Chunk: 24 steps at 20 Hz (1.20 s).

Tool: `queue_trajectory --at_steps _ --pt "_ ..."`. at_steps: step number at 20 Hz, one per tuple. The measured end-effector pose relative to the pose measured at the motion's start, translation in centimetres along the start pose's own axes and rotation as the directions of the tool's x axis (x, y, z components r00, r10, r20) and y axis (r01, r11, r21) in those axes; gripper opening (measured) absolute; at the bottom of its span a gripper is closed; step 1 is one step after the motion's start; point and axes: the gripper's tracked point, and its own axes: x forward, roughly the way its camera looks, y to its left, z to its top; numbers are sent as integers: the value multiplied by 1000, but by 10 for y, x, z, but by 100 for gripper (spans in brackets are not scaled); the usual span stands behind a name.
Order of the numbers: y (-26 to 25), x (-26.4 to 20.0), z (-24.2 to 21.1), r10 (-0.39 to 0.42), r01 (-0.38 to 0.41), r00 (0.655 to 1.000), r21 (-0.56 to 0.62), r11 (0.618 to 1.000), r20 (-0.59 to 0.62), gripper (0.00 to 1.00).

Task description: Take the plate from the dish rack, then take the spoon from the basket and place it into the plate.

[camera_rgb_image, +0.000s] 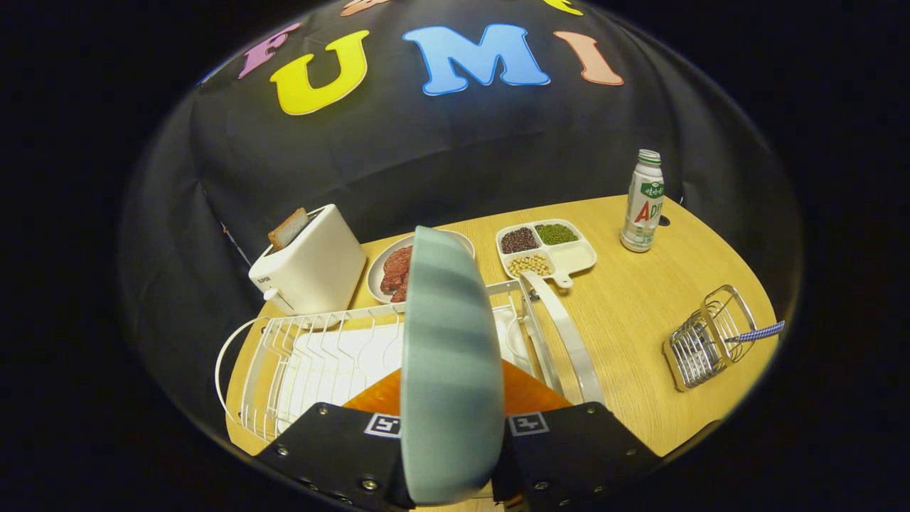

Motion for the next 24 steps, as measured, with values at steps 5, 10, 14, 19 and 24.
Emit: queue_trajectory --at_steps 5,10,14,19,24 --pt "-3 -11 24 -111 114 992 -51 992 52 35" --pt "-1 -32 52 -229 249 964 -162 955 132 33" --pt "2 -61 67 -254 285 950 -175 942 180 32" --pt "0 -96 61 -259 301 945 -226 926 199 29" --pt "-2 -145 54 -242 298 942 -251 921 233 29"
